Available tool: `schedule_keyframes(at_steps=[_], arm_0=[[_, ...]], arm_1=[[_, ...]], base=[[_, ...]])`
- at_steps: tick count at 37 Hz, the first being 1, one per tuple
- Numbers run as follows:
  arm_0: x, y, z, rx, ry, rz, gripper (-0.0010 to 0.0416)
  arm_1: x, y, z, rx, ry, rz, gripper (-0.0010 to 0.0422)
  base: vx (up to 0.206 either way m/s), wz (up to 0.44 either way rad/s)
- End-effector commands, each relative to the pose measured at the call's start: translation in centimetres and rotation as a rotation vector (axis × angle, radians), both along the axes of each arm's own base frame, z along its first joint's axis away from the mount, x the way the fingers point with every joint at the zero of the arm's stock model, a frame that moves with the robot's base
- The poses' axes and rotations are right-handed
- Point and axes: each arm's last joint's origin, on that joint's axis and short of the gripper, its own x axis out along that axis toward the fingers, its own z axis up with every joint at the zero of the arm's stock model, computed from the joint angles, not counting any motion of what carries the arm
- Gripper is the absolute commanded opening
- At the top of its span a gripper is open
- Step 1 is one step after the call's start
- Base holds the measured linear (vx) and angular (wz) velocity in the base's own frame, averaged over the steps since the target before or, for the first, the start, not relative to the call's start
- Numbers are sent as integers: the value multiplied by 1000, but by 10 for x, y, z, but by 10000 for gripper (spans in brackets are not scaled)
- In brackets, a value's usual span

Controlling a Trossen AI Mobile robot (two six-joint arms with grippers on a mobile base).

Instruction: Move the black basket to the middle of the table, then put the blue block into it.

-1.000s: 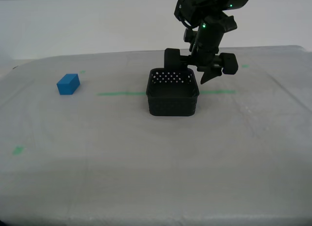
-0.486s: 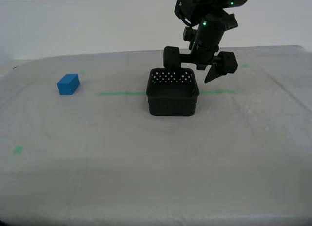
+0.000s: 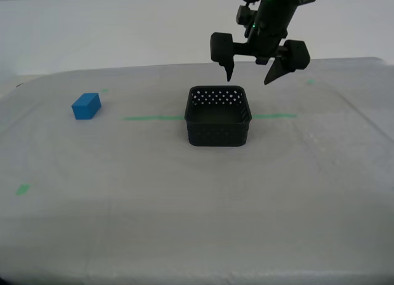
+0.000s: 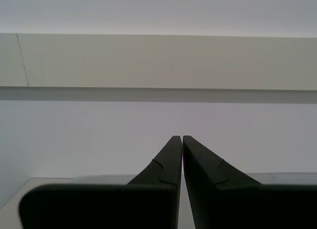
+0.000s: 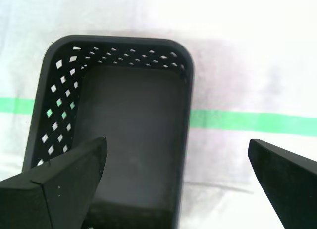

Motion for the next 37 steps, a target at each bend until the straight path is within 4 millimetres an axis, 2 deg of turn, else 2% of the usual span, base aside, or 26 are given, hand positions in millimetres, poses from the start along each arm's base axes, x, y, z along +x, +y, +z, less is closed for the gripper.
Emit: schedule_keyframes(at_steps=[1, 17, 29, 37], arm_0=[[-3, -10, 14, -15, 1, 2, 400], [-8, -67, 62, -123, -19, -26, 400], [-6, -121, 85, -159, -40, -80, 400], [-4, -159, 92, -165, -33, -117, 400]], arm_1=[[0, 0, 1, 1, -6, 1, 0], [0, 0, 1, 1, -6, 1, 0], [0, 0, 1, 1, -6, 1, 0], [0, 0, 1, 1, -6, 1, 0]], base=[[0, 0], [0, 0], [0, 0], [0, 0]])
